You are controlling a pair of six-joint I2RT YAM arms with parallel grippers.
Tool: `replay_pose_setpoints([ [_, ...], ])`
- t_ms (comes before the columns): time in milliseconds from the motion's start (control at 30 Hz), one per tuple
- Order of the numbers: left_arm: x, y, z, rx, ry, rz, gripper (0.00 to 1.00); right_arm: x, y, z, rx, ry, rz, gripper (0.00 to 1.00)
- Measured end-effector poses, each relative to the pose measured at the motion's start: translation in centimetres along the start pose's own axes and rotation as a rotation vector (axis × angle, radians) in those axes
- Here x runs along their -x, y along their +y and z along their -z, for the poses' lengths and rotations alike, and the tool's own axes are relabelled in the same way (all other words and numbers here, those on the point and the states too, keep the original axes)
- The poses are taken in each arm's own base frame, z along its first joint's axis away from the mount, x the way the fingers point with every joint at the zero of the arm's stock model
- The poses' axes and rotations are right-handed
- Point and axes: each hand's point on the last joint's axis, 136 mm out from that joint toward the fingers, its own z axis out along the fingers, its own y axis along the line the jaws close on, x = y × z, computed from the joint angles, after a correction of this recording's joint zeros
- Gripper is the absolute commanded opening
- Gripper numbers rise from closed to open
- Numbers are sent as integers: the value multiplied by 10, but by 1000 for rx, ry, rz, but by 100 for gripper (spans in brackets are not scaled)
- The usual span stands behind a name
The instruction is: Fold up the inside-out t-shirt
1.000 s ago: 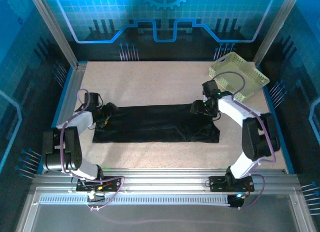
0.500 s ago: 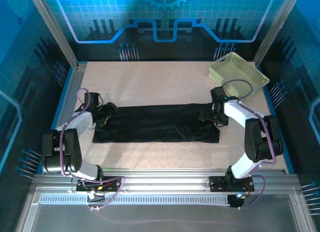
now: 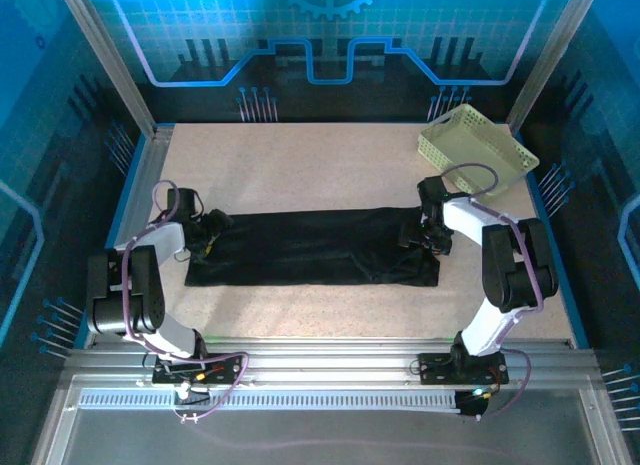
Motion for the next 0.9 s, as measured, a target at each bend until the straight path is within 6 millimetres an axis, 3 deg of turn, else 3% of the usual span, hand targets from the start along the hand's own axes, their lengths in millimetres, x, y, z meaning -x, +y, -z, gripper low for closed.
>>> replay_pose_setpoints([
  [900, -1, -1, 0, -33, -23, -7, 79, 5, 23, -3, 32, 2, 19, 25],
])
